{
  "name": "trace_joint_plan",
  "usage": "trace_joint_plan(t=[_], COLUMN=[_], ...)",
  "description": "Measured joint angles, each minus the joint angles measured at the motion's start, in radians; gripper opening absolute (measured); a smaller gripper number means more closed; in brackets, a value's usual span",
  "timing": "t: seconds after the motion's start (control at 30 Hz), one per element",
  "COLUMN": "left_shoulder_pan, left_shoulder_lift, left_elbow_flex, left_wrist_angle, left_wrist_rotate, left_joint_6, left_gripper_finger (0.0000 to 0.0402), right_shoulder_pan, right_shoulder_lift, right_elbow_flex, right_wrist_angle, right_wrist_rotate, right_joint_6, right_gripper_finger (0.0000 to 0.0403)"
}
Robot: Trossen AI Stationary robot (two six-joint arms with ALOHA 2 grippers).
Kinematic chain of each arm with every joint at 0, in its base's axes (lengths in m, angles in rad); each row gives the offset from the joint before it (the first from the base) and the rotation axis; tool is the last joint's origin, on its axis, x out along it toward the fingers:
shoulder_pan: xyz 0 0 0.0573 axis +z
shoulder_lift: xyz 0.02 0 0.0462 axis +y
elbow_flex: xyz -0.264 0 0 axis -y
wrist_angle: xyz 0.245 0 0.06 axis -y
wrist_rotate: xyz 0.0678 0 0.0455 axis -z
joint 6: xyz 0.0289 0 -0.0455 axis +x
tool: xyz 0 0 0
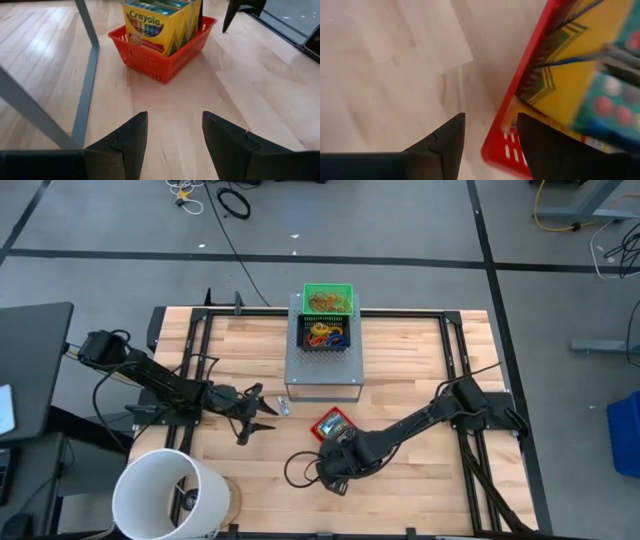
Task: Pick & Place Office Desk Supplies
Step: Put the red basket on the shelf
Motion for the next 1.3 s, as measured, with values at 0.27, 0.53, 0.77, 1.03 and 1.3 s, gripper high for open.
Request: trace_joint_plan(t=[0.27, 0.53, 0.77, 1.03, 1.3], left_shoulder_pan=[0.000, 0.000, 0.000, 0.000, 0.000], left_shoulder_lift=[0.000, 0.000, 0.000, 0.000, 0.000], left_elbow_flex=[0.000, 0.000, 0.000, 0.000, 0.000], left_wrist_angle=[0.004, 0.003, 0.003, 0.003, 0.003], left_wrist_rotate=[-0.002, -0.002, -0.004, -0.005, -0.009], left_joint_6=[0.000, 0.000, -0.005, -0.015, -0.018], left_gripper_finger=[0.0194, 0.0194, 0.0194, 0.0194, 0.0194], right_shoulder_pan=[0.005, 0.060, 0.116, 0.126, 0.084], right_shoulder_lift=[0.083, 0.099, 0.088, 0.081, 0.077], right_elbow_flex=[0.004, 0.000, -0.002, 0.164, 0.436], right_wrist_angle=[0.003, -0.013, -0.032, -0.275, -0.624], right_wrist_rotate=[0.058, 0.133, 0.194, 0.205, 0.264], right_joint_6=[-0.005, -0.004, 0.019, -0.075, -0.302], right_gripper_finger=[0.0161, 0.0012, 0.0003, 0.0002, 0.0001])
